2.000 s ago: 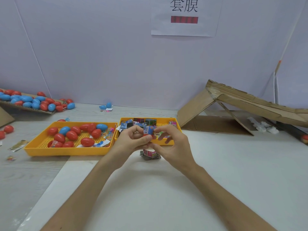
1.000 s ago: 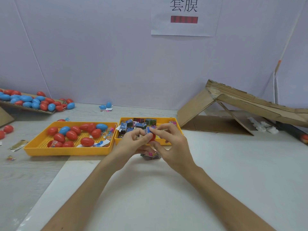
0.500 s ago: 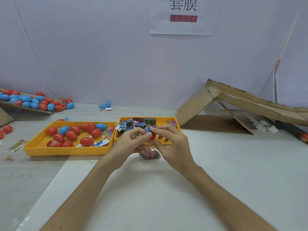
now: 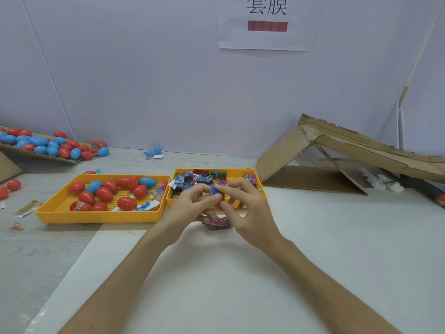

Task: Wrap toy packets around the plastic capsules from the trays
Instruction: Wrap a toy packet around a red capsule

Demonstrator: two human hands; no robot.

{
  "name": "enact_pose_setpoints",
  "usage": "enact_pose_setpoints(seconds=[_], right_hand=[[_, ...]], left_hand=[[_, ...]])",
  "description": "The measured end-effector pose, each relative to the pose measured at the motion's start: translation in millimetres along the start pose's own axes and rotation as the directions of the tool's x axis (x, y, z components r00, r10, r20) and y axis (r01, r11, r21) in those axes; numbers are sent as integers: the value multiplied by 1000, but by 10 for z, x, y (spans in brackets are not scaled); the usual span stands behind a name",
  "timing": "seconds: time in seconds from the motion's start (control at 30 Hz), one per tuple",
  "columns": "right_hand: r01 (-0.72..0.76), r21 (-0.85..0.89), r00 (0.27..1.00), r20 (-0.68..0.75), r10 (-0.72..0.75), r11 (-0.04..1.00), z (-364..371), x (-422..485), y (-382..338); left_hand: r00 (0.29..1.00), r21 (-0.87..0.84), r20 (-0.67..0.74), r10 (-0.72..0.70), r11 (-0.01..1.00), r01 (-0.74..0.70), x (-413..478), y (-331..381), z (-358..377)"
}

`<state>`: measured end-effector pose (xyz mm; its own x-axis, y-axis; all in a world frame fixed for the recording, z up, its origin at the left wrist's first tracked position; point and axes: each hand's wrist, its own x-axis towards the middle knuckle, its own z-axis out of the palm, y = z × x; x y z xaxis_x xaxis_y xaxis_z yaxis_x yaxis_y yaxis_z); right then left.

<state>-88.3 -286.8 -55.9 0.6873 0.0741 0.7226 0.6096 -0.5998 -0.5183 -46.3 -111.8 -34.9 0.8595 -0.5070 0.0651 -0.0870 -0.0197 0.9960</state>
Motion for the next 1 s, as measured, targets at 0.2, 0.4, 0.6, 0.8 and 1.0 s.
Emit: enact_pose_setpoints(seconds=[0.2,0.4,0.6,0.8,1.0], right_hand=[[-24,30,999,-40,25,999,-10,6,17],[-4,38,994,-108,8,999,-13,19,-17],[-165,198,975,-116,190,966,-53,48,-78],[-274,300,944,-99,316,914,-89,68,-45],[-305,383,938,-38,345,872,-94,71,-44]], left_hand=[[1000,18,-20,5,1000,-4,8,-13,4],[998,10,-47,41,999,-41,17,-19,-21],[996,23,-68,60,998,-58,40,-43,-46],[996,26,-72,50,998,-49,54,-74,-36],[997,23,-37,73,997,-72,52,-66,-32]])
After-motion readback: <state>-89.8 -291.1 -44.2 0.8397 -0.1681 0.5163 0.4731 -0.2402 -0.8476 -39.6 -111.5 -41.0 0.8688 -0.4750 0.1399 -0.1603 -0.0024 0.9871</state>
